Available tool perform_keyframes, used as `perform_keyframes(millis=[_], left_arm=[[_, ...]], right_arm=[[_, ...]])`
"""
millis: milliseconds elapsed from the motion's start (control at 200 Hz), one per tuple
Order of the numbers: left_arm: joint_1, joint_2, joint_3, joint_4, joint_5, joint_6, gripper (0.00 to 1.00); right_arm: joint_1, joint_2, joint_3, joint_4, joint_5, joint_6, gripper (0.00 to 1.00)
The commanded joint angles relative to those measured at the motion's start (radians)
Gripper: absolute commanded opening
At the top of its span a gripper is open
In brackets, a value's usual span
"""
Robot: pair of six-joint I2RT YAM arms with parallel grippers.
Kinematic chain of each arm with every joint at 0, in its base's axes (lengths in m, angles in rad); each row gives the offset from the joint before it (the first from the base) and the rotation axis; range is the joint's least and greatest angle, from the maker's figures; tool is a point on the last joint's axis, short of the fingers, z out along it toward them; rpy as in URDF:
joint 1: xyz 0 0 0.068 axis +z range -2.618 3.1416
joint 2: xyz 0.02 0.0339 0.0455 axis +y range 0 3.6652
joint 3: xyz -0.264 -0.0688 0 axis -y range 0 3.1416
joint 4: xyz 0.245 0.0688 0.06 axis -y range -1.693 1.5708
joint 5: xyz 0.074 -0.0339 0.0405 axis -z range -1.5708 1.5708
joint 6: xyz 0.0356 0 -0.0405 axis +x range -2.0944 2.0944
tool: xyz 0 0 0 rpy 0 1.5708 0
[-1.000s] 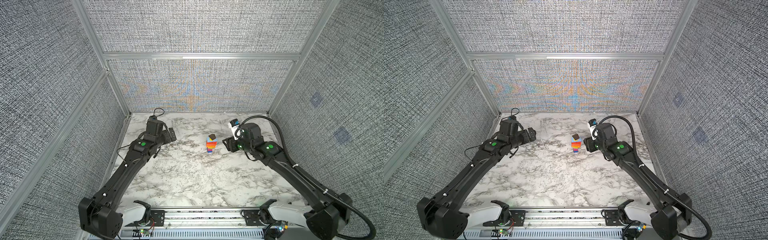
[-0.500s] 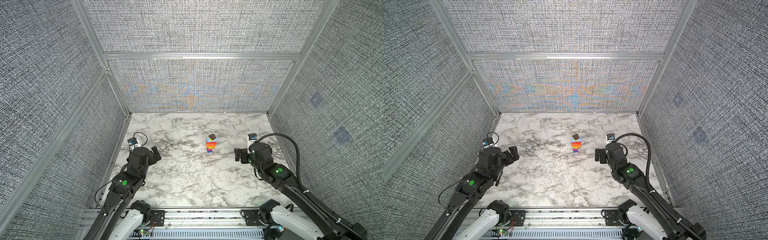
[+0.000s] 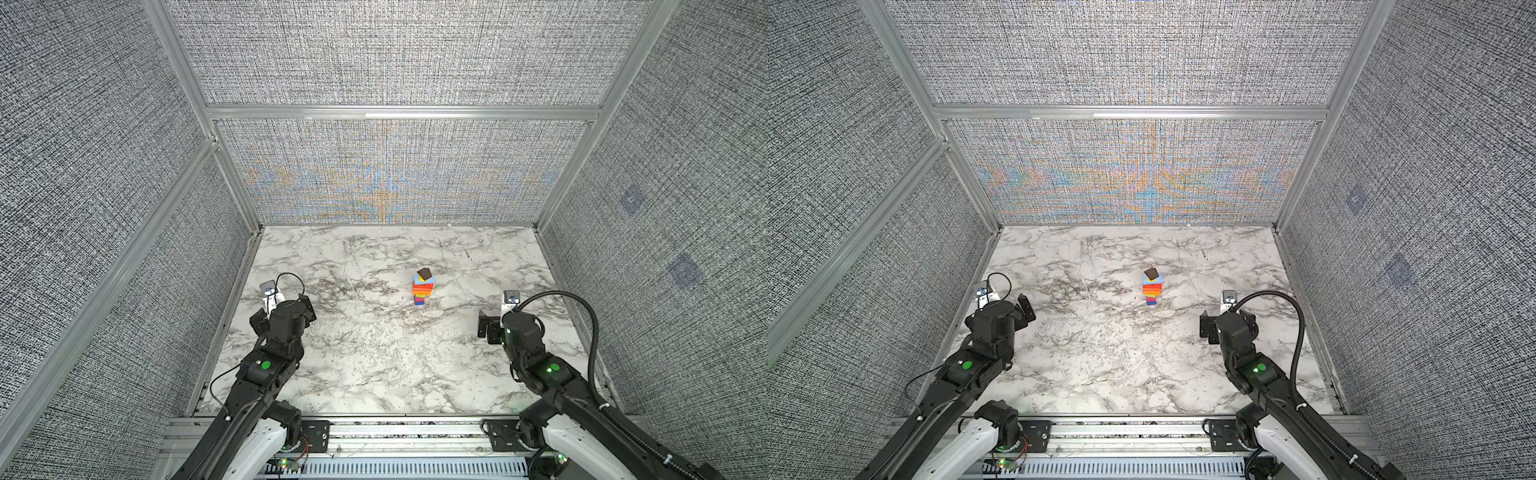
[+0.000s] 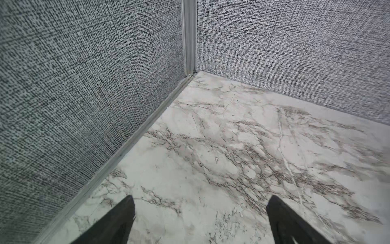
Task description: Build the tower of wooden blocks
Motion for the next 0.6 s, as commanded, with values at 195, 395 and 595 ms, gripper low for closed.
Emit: perform_keyframes(millis=[195, 395, 595], left_arm=[[0.156, 0.293, -0.093, 0.509, -0.034, 0.277, 0.99], [0.274, 0.45, -0.078, 0.649, 0.11, 0.305, 0.99], [0.324, 0.639, -0.081, 0.834, 0.197, 0.291, 0.99]], right_arm=[[-0.019, 0.017, -0.1, 0.41, 0.08, -0.15, 0.99], [-0.063, 0.308, -0.072, 0.589, 0.107, -0.224, 0.99], [-0.12, 0.653, -0.108, 1.075, 0.091, -0.311, 0.99]])
